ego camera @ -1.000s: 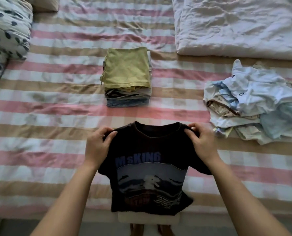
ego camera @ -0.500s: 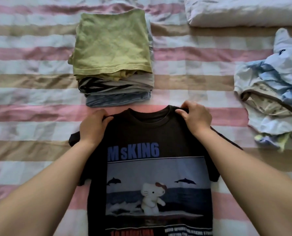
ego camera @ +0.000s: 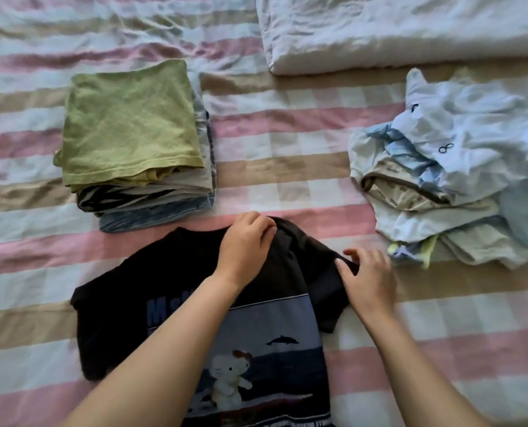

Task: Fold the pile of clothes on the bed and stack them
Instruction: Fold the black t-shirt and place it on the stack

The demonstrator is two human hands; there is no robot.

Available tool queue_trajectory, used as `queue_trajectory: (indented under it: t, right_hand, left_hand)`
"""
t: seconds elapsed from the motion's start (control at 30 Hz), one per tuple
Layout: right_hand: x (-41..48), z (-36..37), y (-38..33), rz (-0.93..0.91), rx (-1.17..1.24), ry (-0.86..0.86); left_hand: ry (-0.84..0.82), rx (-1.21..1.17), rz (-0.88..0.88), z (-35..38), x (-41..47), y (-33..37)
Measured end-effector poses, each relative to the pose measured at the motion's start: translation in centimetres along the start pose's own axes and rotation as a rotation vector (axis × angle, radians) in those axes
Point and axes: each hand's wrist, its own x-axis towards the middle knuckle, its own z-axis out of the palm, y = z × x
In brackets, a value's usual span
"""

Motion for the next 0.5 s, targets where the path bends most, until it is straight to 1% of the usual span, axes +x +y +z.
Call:
queue_trajectory:
  t: [0.07, 0.1, 0.17, 0.23, 0.27, 0.3, 0.33, 0.37, 0.43, 0.5]
  right_hand:
    - [-0.6, -0.2, 0.8, 0.105, -0.039, -0.020]
    - [-0.8, -0.2, 0.9, 0.148, -0.055, -0.048]
    - [-1.0, -0.3, 1.4, 0.197, -0.022, -0.099]
    - [-0.8, -0.6, 1.6, 0.195, 0.149, -0.090]
    - [-0.5, -0.9, 1.6, 0.189, 0.272, -0.060]
    - [-0.1, -1.3, 1.5, 0.185, 0.381, -0.022]
    - [0.5, -1.8, 1.4, 0.175, 0.448, 0.020]
    - [1.3, -2.3, 1.2, 0.154, 0.464, 0.065]
    - [3.2, -2.8, 0.8, 0.086, 0.406, 0.133]
    - [5.1, -2.6, 0.7, 0.019, 0.291, 0.131]
  left_hand:
    - [-0.047, 0.032, 0.050, 2.3, 1.3, 1.7]
    - [-0.103, 0.075, 0.062, 3.2, 1.7, 2.0]
    - [-0.294, 0.202, 0.077, 4.8, 2.8, 2.5]
    - [-0.491, 0.305, 0.079, 5.7, 3.6, 2.7]
    - [-0.552, 0.318, 0.065, 5.9, 3.9, 2.8]
    - [-0.577, 0.307, 0.046, 6.1, 4.2, 2.9]
    - [-0.567, 0.275, 0.024, 6.3, 4.5, 3.2]
    - [-0.530, 0.231, -0.004, 6.4, 4.9, 3.4]
    - [-0.434, 0.162, -0.053, 6.8, 5.4, 3.8]
    - [-0.378, 0.193, -0.063, 7.5, 5.5, 3.9]
